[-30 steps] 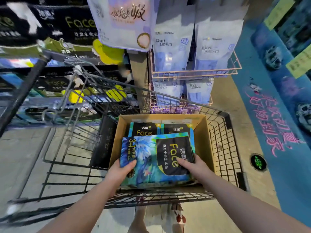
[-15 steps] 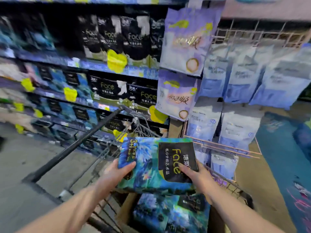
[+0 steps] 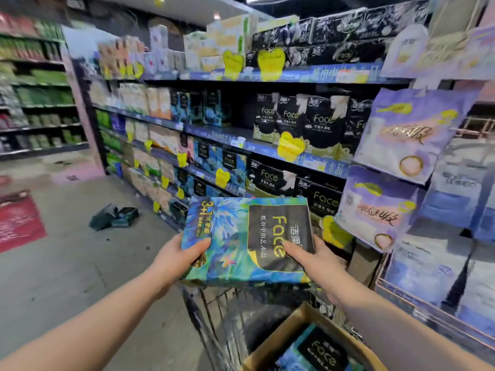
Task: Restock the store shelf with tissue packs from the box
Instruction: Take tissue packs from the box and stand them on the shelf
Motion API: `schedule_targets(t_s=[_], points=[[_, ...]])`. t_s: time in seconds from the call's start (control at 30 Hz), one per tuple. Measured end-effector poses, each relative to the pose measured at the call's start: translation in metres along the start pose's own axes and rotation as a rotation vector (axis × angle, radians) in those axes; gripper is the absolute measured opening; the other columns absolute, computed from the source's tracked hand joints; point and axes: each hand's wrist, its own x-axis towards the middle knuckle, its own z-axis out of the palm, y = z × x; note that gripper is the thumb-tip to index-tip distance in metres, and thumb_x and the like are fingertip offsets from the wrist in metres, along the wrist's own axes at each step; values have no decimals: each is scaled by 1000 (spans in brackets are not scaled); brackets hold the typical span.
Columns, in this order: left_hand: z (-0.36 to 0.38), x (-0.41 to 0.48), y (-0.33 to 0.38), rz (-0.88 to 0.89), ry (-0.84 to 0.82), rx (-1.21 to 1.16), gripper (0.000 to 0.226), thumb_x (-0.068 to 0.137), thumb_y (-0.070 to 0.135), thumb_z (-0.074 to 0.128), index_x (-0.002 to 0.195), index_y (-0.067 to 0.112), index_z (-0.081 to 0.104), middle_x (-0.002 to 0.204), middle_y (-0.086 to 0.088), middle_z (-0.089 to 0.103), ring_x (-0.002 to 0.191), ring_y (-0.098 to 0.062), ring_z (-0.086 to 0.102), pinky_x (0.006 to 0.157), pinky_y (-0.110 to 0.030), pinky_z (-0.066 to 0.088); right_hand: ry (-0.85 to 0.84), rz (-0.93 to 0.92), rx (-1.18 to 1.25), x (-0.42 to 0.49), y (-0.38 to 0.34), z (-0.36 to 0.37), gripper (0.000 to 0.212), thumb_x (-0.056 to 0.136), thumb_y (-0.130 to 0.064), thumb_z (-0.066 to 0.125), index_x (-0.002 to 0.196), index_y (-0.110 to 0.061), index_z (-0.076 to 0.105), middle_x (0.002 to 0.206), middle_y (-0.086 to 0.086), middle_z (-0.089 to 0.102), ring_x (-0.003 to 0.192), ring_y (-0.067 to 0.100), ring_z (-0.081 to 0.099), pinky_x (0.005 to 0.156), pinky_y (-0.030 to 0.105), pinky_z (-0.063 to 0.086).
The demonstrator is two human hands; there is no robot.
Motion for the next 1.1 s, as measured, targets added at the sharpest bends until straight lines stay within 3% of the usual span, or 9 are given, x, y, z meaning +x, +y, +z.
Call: schedule_targets(t_s=[0.1, 0.17, 0.3, 0.47, 0.67, 0.8, 0.9, 1.03, 1.1], points=[[-32, -6, -2, -17, 83, 6, 41, 62, 52, 75, 93, 28, 63, 94, 5, 72, 85, -19, 70, 85, -37, 55, -68, -17, -15, 7, -13, 30, 54, 78, -41, 72, 125, -29, 46, 115, -3, 62, 103, 15, 60, 89, 27, 43], [-56, -6, -5, -24, 126, -1, 49, 59, 56, 74, 97, 28, 64, 97, 3, 72, 88, -20, 69, 87, -38, 55, -98, -35, -29, 13, -21, 52, 57, 77, -43, 73, 126, -27, 50, 118, -2, 63, 104, 15, 61, 93, 29, 45], [-104, 6, -16, -33, 158, -44, 75, 42, 65, 70, 105, 26, 65, 99, 3, 74, 89, -20, 71, 88, -43, 55, -149, -58, -58, 27, -39, 101, 58, 79, -41, 71, 129, -24, 50, 114, -4, 63, 102, 13, 59, 87, 25, 41], [-170, 35, -30, -18, 210, -104, 55, 50, 51, 74, 98, 25, 65, 95, 3, 75, 85, -18, 71, 85, -37, 55, -172, -80, -76, 57, -56, 180, 60, 77, -43, 73, 130, -25, 51, 116, -3, 65, 103, 14, 61, 88, 27, 45], [-282, 88, -53, -23, 267, -81, 61, 55, 53, 74, 105, 20, 65, 95, 2, 75, 86, -18, 72, 80, -36, 56, -227, -76, -47, 99, -80, 299, 60, 74, -44, 74, 128, -25, 53, 114, -5, 67, 101, 12, 64, 88, 29, 48], [-342, 121, -65, 2, 319, -81, 25, 80, 33, 73, 99, 20, 65, 89, 4, 75, 80, -16, 71, 73, -33, 56, -245, -80, -38, 122, -95, 364, 59, 72, -47, 75, 124, -28, 54, 113, -8, 68, 101, 12, 64, 93, 34, 49], [-372, 142, -70, 5, 327, -84, 7, 85, 27, 68, 90, 23, 64, 86, 6, 73, 78, -16, 70, 69, -31, 54, -258, -80, -32, 135, -111, 398, 51, 76, -42, 74, 120, -27, 55, 112, -6, 67, 96, 9, 64, 80, 26, 52], [-400, 176, -74, -2, 335, -105, 10, 84, 29, 69, 91, 24, 63, 92, 2, 72, 83, -20, 69, 76, -35, 54, -254, -72, -57, 165, -125, 431, 59, 73, -45, 76, 124, -27, 53, 114, -5, 68, 98, 15, 67, 93, 37, 52], [-412, 195, -78, -11, 342, -115, 12, 84, 30, 69, 90, 24, 61, 92, 2, 71, 83, -19, 68, 75, -34, 53, -257, -60, -48, 182, -130, 447, 58, 73, -45, 76, 123, -28, 53, 113, -5, 69, 97, 15, 68, 93, 37, 53]])
